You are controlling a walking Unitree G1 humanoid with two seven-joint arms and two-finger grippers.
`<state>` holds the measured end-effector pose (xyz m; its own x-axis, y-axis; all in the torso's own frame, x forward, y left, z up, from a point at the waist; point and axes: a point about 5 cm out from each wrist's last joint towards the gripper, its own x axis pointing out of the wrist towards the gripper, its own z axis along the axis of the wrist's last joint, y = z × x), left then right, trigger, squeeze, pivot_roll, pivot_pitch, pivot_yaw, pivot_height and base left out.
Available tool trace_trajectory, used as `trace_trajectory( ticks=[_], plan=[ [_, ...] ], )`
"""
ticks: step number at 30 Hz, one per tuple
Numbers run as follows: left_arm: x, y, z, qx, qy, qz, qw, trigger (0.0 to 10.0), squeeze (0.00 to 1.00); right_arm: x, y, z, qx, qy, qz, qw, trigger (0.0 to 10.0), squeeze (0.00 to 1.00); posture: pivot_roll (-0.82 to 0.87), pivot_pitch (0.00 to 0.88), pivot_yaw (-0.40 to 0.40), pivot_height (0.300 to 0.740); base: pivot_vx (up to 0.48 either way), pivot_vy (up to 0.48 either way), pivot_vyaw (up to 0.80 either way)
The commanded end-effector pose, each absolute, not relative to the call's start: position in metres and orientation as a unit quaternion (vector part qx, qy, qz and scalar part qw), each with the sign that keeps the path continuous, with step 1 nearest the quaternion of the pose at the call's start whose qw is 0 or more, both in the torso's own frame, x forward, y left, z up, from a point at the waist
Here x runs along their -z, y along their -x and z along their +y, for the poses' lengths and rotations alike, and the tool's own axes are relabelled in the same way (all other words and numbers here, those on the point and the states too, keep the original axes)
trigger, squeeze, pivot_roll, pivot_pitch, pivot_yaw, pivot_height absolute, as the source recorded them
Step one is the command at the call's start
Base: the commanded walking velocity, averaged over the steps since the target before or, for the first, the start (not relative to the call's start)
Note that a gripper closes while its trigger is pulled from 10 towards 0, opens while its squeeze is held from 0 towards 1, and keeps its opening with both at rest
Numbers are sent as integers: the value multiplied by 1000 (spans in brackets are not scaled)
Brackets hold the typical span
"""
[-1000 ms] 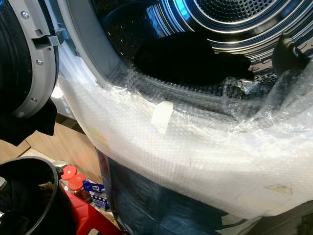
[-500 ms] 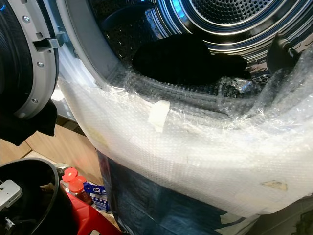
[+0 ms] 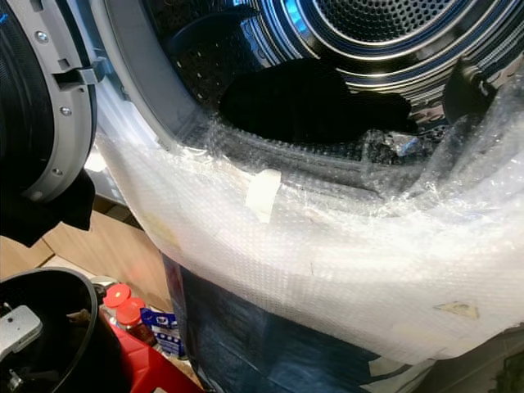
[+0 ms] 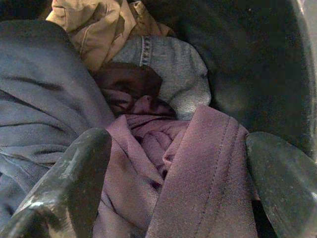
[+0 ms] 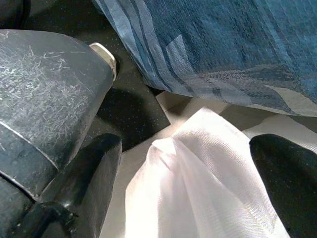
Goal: Clothes washing
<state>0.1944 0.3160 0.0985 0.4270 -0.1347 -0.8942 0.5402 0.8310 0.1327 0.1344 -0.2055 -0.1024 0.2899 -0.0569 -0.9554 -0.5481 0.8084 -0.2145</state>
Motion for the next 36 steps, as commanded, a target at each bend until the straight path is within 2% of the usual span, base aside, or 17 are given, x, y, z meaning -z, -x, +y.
trace_trajectory(
  ticks=[1, 7, 11, 18, 26, 27, 30, 31, 36],
  plan=[
    [-95, -189, 321, 197, -210, 515, 807, 10000, 0, 111, -119, -172, -216, 223, 584, 750, 10000, 0, 78, 13, 95, 740, 0, 0, 0],
    [-89, -185, 324, 180, -206, 533, 801, 10000, 0, 110, -122, -170, -219, 224, 581, 752, 10000, 0, 85, 16, 96, 740, 0, 0, 0],
    [-75, -172, 341, 147, -233, 573, 772, 10000, 0, 110, -122, -166, -223, 223, 580, 751, 10000, 0, 95, 32, 93, 740, 0, 0, 0],
    [-65, -169, 342, 123, -210, 572, 784, 10000, 0, 111, -120, -164, -222, 217, 581, 752, 10000, 0, 98, 57, 87, 740, 0, 0, 0],
    [-55, -165, 335, 123, -190, 579, 783, 10000, 0, 112, -118, -166, -215, 212, 586, 752, 10000, 0, 104, 71, 78, 740, 0, 0, 0],
    [-53, -162, 336, 122, -190, 582, 781, 3333, 0, 112, -118, -167, -214, 212, 587, 751, 10000, 0, 104, 79, 76, 740, 0, 0, 0],
    [-52, -160, 338, 119, -193, 583, 780, 3333, 0, 112, -118, -168, -213, 212, 587, 751, 10000, 0, 104, 79, 76, 740, 0, 0, 0],
    [-51, -160, 338, 120, -192, 582, 781, 0, 0, 111, -118, -168, -213, 212, 587, 752, 10000, 0, 106, 80, 72, 740, 0, 0, 0],
    [-46, -156, 333, 143, -187, 587, 775, 0, 0, 111, -119, -169, -214, 217, 587, 750, 10000, 0, 111, 74, 70, 740, 0, 0, 0]
  ],
)
